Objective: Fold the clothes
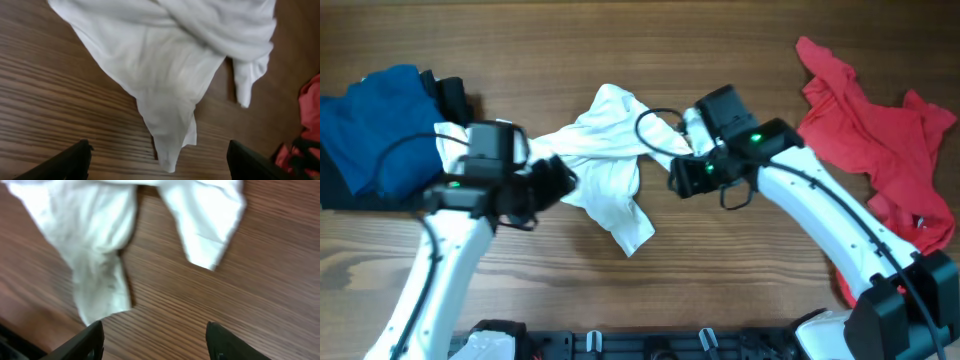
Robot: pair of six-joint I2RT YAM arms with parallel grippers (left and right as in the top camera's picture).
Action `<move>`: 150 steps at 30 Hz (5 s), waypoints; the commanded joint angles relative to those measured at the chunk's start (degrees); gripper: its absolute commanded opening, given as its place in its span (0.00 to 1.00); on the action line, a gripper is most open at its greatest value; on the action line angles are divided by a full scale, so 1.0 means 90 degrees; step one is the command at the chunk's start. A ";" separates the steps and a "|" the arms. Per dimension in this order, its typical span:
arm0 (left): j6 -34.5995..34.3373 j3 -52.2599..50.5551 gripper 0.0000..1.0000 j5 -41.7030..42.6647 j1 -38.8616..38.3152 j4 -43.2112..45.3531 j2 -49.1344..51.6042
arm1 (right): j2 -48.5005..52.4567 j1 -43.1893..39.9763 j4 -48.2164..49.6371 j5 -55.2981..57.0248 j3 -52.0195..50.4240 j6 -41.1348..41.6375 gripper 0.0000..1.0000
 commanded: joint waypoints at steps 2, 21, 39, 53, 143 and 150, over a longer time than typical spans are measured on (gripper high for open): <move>-0.1248 -0.0563 0.88 0.0206 -0.0811 0.0724 0.0590 | -0.0058 -0.0362 -0.0158 0.0138 0.0056 0.0083 0.66; -0.2069 -0.0729 0.04 -0.0406 -0.2353 0.2234 0.2936 | -0.0056 -0.0515 -0.0107 0.0189 0.0012 0.0070 0.74; -0.1467 -0.0729 0.04 -0.1933 -0.0457 -0.0325 -0.0954 | 0.1501 0.0114 0.0716 0.0000 -0.0202 -0.0678 0.58; -0.1440 -0.0731 0.04 -0.1938 -0.0457 -0.0447 -0.1010 | 0.2200 0.0867 0.1722 0.0284 -0.0202 0.0002 0.72; -0.1467 -0.0731 0.06 -0.4165 -0.0457 -0.0743 -0.1010 | 0.0265 -0.2861 -0.0991 0.0903 0.0648 0.0379 0.60; -0.1467 -0.0731 0.07 -0.4165 -0.0457 -0.0699 -0.1010 | 0.0408 -0.2820 -0.1265 0.0794 -0.0029 0.0330 0.58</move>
